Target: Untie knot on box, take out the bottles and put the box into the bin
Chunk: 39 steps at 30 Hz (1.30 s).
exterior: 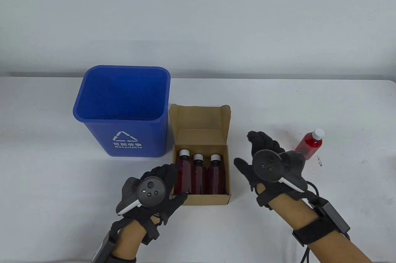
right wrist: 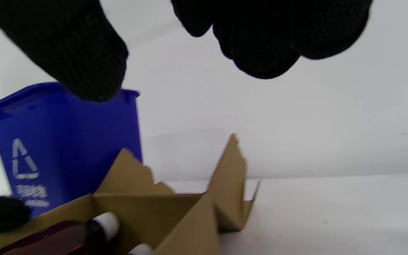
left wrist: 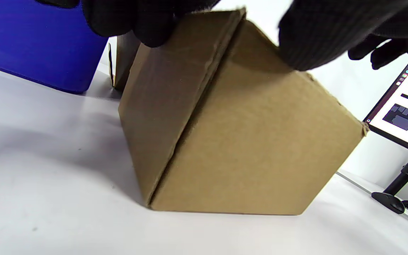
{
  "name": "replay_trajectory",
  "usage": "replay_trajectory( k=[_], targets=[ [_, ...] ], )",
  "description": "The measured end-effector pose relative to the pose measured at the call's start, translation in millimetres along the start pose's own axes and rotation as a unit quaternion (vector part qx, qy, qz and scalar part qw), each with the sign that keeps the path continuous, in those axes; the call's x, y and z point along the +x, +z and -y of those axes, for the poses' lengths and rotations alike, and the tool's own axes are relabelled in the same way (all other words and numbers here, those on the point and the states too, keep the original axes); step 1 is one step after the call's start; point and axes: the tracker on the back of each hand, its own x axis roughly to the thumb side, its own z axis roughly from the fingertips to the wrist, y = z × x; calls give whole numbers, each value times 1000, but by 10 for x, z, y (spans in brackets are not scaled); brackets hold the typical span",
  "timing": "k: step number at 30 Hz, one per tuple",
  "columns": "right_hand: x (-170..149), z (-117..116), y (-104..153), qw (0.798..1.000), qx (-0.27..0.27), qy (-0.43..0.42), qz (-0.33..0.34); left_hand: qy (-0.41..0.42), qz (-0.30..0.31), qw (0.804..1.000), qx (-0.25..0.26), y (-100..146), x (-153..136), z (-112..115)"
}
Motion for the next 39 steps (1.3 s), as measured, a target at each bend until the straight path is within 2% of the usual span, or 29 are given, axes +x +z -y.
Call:
replay_trajectory(
  k=[9, 15, 19, 21, 31, 39],
  targets=[
    [608, -552, -265, 993, 108, -34, 34, -9, -4, 1000, -4, 1, -4, 0],
    [703, -868, -491, 971, 219, -89, 10, -9, -9, 1000, -9, 0, -6, 5],
    [642, -1055, -613, 961, 255, -108, -14, -8, -12, 1000, -20, -5, -1, 15],
    [611, -1142, -665, 946, 303, -109, -28, -9, -12, 1000, -21, -6, 1, 15],
    [481, -1397, -865, 869, 453, -185, -71, 12, -2, 1000, -26, -33, -16, 29],
    [373, -1456, -913, 835, 481, -252, -87, 33, 10, 999, -26, -54, -41, 31]
  ],
)
